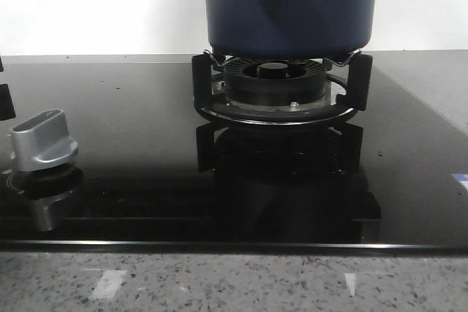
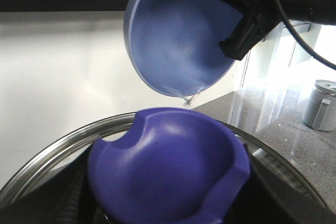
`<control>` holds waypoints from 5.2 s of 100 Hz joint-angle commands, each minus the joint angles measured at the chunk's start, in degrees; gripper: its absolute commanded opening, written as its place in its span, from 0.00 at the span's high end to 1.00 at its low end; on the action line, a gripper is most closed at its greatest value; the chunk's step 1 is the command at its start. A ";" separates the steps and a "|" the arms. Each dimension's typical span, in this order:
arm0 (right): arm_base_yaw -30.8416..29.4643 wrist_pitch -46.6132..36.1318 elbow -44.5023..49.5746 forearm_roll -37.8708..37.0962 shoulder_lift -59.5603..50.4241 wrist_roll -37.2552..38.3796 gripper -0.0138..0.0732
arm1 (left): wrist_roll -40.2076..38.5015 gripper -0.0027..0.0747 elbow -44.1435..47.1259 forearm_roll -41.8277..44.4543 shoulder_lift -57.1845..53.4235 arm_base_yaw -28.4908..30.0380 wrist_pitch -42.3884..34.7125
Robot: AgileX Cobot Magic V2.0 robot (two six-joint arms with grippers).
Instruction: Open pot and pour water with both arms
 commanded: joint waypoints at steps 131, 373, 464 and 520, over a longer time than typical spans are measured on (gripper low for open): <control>5.71 9.22 8.21 -9.70 -2.46 3.24 0.89 | -0.07 0.49 -1.98 -4.21 -1.74 0.02 0.39; -40.68 11.28 37.02 75.65 -65.29 -7.62 0.92 | 14.15 0.49 -19.57 -12.35 27.50 -13.74 6.26; -40.68 14.26 37.05 76.16 -65.79 -7.71 0.92 | 21.24 0.47 -19.99 -17.83 33.55 -13.74 3.53; -40.68 8.94 42.10 75.77 -65.79 -7.82 0.92 | 21.01 0.26 -19.99 -16.77 24.70 -11.77 4.70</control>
